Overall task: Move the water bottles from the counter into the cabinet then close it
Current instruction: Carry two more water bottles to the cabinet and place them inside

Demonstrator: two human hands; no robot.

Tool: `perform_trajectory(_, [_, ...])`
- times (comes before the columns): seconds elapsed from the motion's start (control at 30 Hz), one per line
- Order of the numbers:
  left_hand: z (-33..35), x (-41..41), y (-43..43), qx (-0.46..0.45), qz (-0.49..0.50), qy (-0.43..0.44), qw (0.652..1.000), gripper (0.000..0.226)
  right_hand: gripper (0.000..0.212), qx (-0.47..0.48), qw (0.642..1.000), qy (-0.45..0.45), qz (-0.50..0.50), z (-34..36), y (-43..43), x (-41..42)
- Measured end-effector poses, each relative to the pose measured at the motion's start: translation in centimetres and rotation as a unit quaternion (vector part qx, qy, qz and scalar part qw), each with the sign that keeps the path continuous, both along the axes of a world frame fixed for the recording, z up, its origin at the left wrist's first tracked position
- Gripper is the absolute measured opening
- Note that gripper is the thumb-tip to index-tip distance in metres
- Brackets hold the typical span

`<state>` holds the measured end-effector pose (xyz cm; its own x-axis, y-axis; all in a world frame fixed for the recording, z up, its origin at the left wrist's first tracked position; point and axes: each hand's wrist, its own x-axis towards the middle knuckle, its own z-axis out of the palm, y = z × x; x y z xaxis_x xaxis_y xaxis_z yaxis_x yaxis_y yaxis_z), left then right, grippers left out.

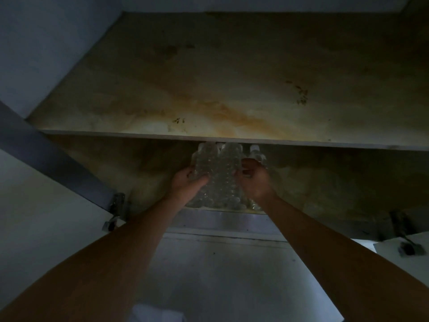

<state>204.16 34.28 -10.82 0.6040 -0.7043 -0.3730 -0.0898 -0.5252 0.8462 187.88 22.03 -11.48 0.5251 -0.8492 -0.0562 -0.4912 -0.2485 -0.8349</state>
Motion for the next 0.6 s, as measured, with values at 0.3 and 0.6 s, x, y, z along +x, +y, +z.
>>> perform_trajectory(0.3, [-1.0,-1.1,0.6,-0.010,-0.013,-0.060,0.998,0.040,0.050,0.043,0.998,-0.027,0.041,-0.5,1.3,-1.1])
perform_trajectory(0.6, [0.2,-1.3,2.3,-0.009,-0.062,-0.140,0.988,0.054,0.047,-0.069,0.995,0.054,0.038,0.9,2.3,-1.8])
